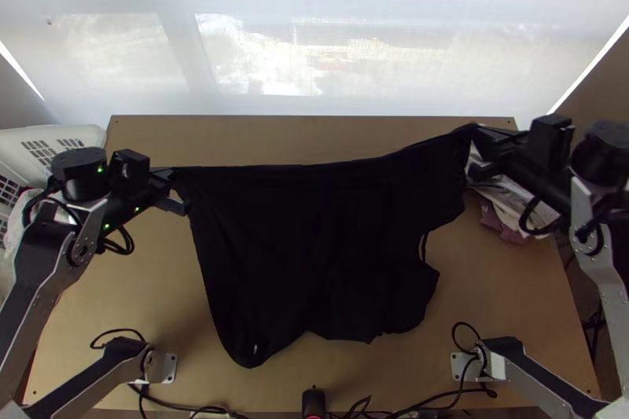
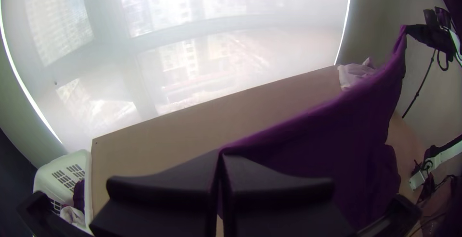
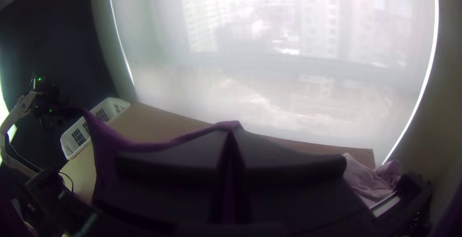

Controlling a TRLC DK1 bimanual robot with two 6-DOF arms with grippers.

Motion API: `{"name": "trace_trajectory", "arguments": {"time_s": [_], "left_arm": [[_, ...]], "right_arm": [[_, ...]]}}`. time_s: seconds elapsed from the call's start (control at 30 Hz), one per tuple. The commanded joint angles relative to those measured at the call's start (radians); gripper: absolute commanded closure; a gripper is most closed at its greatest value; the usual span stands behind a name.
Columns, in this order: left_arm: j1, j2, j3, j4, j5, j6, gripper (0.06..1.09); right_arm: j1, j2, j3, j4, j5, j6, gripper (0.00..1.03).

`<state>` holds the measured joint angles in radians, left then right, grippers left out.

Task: Fold the t-shirt

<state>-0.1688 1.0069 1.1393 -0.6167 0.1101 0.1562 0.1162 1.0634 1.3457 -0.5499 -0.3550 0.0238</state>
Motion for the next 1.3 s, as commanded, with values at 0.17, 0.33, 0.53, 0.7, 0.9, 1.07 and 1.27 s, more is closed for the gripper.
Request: {"name": "trace_trajectory", "arguments": {"time_s": [0.17,0.33,0.53,0.7,0.9,1.07,1.27], "left_arm": [[0.068,0.361,-0.013,0.339,-0.003,0.069,1.05],[0.094,0.503,-0.004,0.426,-0.003,0.095,1.05],[0.129,0.648,0.083,0.488,-0.006,0.112,1.05],[0.161,0.766,0.215,0.492,-0.024,0.109,1.05],[0.167,0.884,0.307,0.509,-0.044,0.106,1.05],[0.158,0.975,0.372,0.52,-0.055,0.103,1.05],[0.152,1.082,0.456,0.522,-0.056,0.098,1.05]], "right_arm": [[0.083,0.402,0.075,0.173,0.062,-0.004,1.0],[0.069,0.593,0.199,0.186,0.062,-0.01,1.0],[0.069,0.794,0.379,0.196,0.062,-0.004,1.0],[0.059,0.925,0.523,0.182,0.064,-0.002,1.0],[0.054,1.031,0.604,0.168,0.065,-0.009,1.0],[0.045,1.113,0.675,0.159,0.07,-0.01,1.0],[0.043,1.202,0.764,0.14,0.073,-0.01,1.0]]}}
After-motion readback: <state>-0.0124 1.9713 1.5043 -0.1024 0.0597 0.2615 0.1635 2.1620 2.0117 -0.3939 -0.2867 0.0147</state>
